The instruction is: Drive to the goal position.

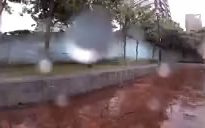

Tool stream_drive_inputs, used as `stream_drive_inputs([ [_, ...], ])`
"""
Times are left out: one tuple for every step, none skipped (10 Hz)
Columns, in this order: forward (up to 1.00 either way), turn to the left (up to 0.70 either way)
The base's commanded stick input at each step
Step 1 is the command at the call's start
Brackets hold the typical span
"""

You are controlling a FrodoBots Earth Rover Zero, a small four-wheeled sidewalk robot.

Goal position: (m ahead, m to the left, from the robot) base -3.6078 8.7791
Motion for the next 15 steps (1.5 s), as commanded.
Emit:
stream_drive_inputs([
  [0.00, 1.00],
  [0.00, 1.00],
  [0.00, 1.00],
  [0.00, 1.00],
  [0.00, 1.00],
  [0.00, 1.00],
  [0.00, 1.00],
  [0.00, 1.00],
  [0.00, 1.00],
  [0.00, 1.00],
  [0.00, 1.00],
  [0.00, 1.00],
  [0.00, 1.00],
  [0.00, 0.91],
  [0.00, 0.34],
])
